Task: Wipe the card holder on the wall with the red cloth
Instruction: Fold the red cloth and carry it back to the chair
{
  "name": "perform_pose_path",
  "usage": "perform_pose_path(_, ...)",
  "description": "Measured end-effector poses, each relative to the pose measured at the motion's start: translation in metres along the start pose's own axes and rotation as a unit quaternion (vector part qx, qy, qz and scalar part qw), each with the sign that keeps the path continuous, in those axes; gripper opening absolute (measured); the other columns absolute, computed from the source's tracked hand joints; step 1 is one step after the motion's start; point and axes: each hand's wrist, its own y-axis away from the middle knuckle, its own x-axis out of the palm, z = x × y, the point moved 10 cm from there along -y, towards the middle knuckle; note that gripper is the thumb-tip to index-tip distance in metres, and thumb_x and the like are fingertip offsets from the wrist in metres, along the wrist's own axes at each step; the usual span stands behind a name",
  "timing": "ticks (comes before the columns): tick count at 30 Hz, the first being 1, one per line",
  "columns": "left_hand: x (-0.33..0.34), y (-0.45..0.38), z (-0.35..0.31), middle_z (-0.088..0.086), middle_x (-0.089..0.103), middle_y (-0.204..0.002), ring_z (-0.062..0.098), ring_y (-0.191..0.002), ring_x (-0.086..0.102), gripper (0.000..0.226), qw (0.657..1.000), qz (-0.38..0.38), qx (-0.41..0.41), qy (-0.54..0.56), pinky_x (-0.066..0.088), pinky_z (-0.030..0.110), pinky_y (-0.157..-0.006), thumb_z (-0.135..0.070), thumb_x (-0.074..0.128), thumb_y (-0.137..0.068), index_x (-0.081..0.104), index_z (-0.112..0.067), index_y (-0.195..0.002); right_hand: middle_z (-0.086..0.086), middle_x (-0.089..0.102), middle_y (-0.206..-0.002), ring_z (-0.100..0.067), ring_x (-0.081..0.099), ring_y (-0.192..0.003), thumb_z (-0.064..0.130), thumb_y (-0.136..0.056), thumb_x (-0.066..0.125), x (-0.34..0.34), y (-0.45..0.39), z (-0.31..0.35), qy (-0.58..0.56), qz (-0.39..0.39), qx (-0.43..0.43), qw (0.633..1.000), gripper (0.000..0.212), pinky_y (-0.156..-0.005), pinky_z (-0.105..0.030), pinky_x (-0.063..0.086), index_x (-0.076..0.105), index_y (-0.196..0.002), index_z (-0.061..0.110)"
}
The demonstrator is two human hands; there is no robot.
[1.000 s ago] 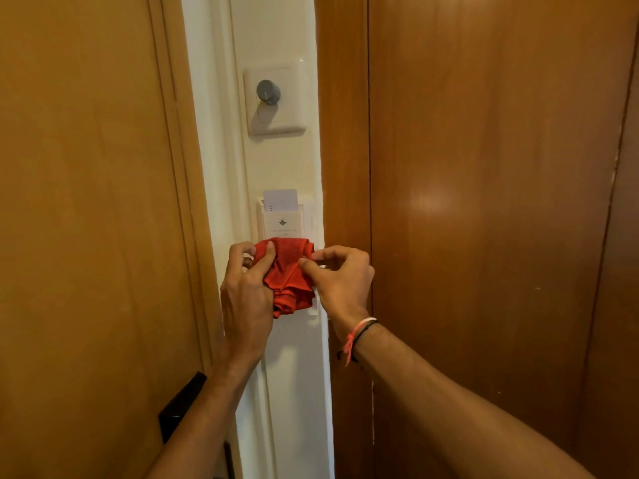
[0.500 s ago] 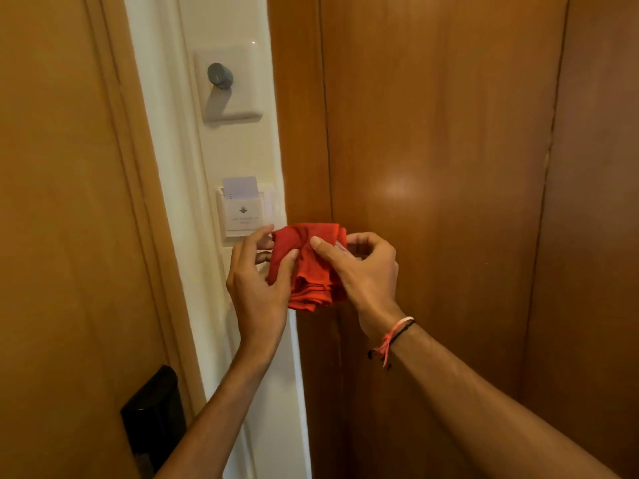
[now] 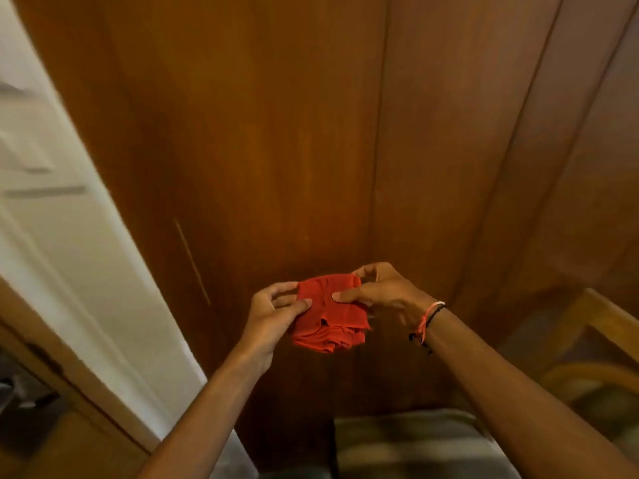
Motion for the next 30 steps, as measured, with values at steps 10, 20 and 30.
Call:
perform_pose_path(10, 0.127, 0.056, 0.275, 0.011, 0.065, -0.115, 0.025, -0.095, 0.063, 0.04, 0.949, 0.017, -0.313, -0.035, 0.057, 0.042, -0.075, 0.007, 0.064, -0.085, 0.059, -0.01, -0.121, -0.025, 0.07, -0.122, -0.039, 0.068, -0.117, -0.004, -0.083, 0.078, -0.042, -0.02, -0.304, -0.006, 0.013, 0.249, 0.968, 0.025, -0.103, -0.045, 0.055, 0.068, -0.105, -0.003)
perform_pose_path(20, 0.184, 0.104, 0.433, 0.003, 0.07, -0.096, 0.021, -0.089, 0.068, 0.023, 0.921, 0.024, -0.386, -0.041, 0.06, 0.046, -0.078, -0.008, 0.057, -0.093, 0.064, -0.03, -0.091, -0.029, 0.072, -0.112, -0.036, 0.069, -0.103, -0.011, -0.087, 0.064, -0.023, -0.032, -0.485, -0.002, -0.005, 0.337, 0.941, 0.013, -0.101, -0.048, 0.056, 0.071, -0.093, -0.001)
perform_pose_path(30, 0.197, 0.104, 0.46, -0.005, 0.072, -0.113, 0.011, -0.103, 0.064, 0.027, 0.904, 0.13, -0.404, -0.051, 0.051, 0.029, -0.081, -0.012, 0.056, -0.095, 0.061, -0.033, -0.111, -0.017, 0.064, -0.117, -0.025, 0.072, -0.101, -0.012, -0.093, 0.053, 0.004, -0.029, -0.503, 0.027, 0.092, 0.317, 0.943, 0.047, -0.084, -0.029, 0.062, 0.051, -0.138, 0.002)
